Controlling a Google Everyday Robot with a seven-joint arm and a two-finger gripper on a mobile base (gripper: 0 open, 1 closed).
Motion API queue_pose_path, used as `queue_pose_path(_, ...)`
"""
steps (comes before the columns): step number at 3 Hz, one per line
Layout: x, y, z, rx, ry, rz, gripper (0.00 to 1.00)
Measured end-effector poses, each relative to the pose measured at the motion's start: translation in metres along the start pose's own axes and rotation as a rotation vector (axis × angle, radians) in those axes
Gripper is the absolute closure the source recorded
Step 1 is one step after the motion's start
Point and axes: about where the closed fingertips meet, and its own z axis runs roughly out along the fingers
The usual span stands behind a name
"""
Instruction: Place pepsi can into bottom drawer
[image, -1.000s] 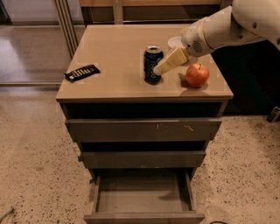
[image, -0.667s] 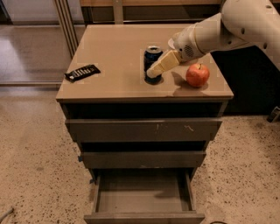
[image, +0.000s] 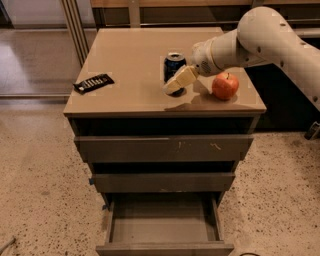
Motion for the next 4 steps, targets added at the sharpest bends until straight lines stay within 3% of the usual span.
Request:
queue_pose_path(1, 0.0032, -0.0092, 0.0172, 0.01, -0.008, 0.005, 0.0)
queue_pose_path(4, 0.0033, -0.0092, 0.0174, 0.009, -0.008, 0.005, 0.73)
